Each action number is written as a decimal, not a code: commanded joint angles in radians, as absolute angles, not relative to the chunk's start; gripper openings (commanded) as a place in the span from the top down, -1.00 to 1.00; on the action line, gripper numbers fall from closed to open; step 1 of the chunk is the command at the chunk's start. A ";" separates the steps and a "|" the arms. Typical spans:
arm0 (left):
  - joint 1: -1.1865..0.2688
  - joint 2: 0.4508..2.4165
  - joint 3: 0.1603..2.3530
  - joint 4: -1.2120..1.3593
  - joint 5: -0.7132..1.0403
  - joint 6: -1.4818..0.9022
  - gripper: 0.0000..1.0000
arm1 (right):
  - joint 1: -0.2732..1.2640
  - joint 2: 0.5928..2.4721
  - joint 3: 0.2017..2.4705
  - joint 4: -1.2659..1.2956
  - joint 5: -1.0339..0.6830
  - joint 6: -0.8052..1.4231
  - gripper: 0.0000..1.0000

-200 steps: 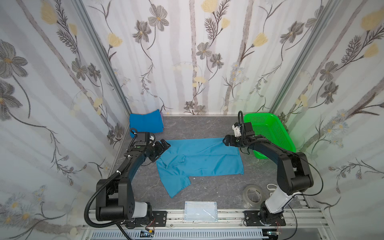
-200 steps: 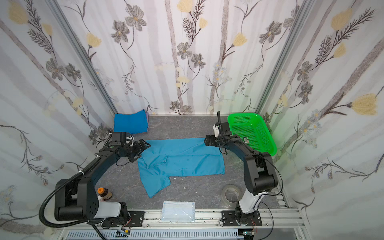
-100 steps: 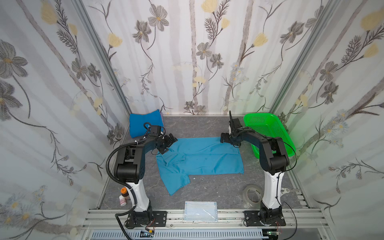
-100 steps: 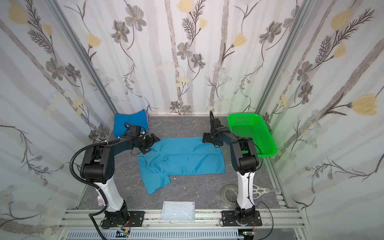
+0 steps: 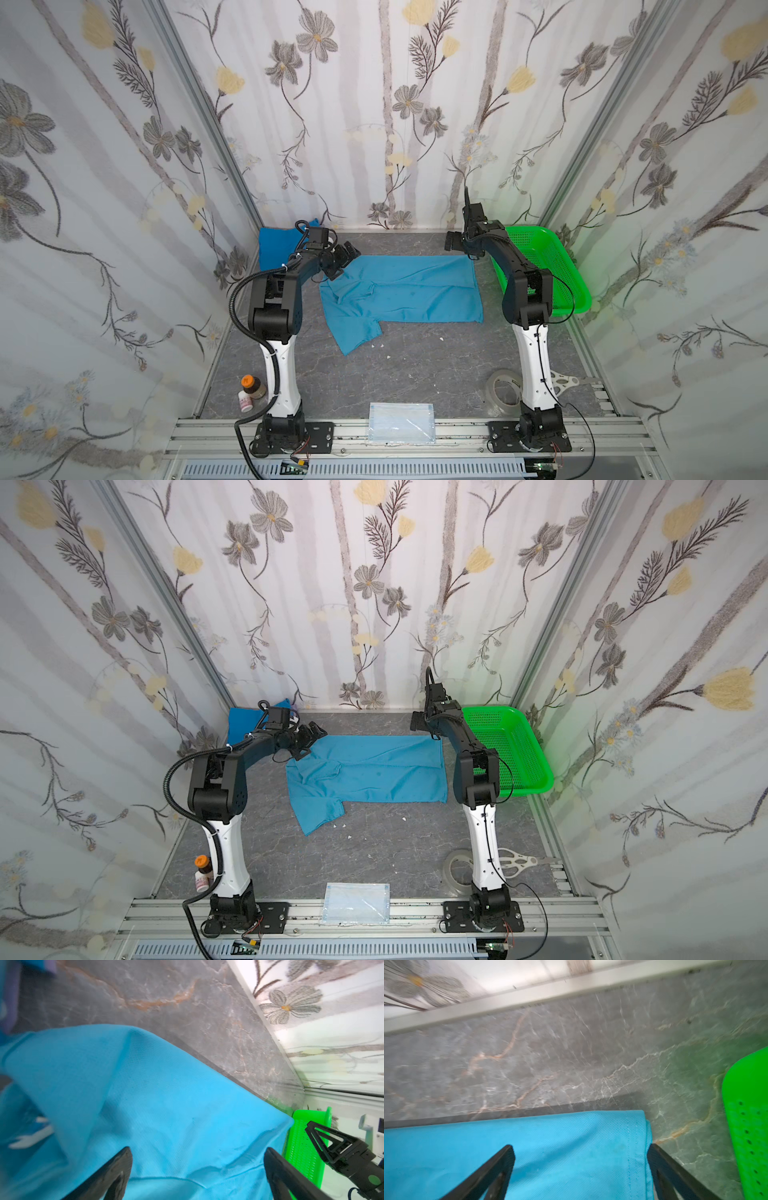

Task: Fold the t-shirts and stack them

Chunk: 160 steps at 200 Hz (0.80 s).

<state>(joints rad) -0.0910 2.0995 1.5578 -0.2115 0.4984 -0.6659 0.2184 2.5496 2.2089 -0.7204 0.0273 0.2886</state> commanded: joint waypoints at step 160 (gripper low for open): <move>-0.366 1.070 0.507 -0.420 0.231 -0.762 -0.48 | 0.328 1.561 0.699 -0.230 0.032 0.515 -0.54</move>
<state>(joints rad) -0.3500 1.0405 0.5373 -0.4892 0.2657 -0.7086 0.3271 1.5612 0.7109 -0.3302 0.0090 0.4553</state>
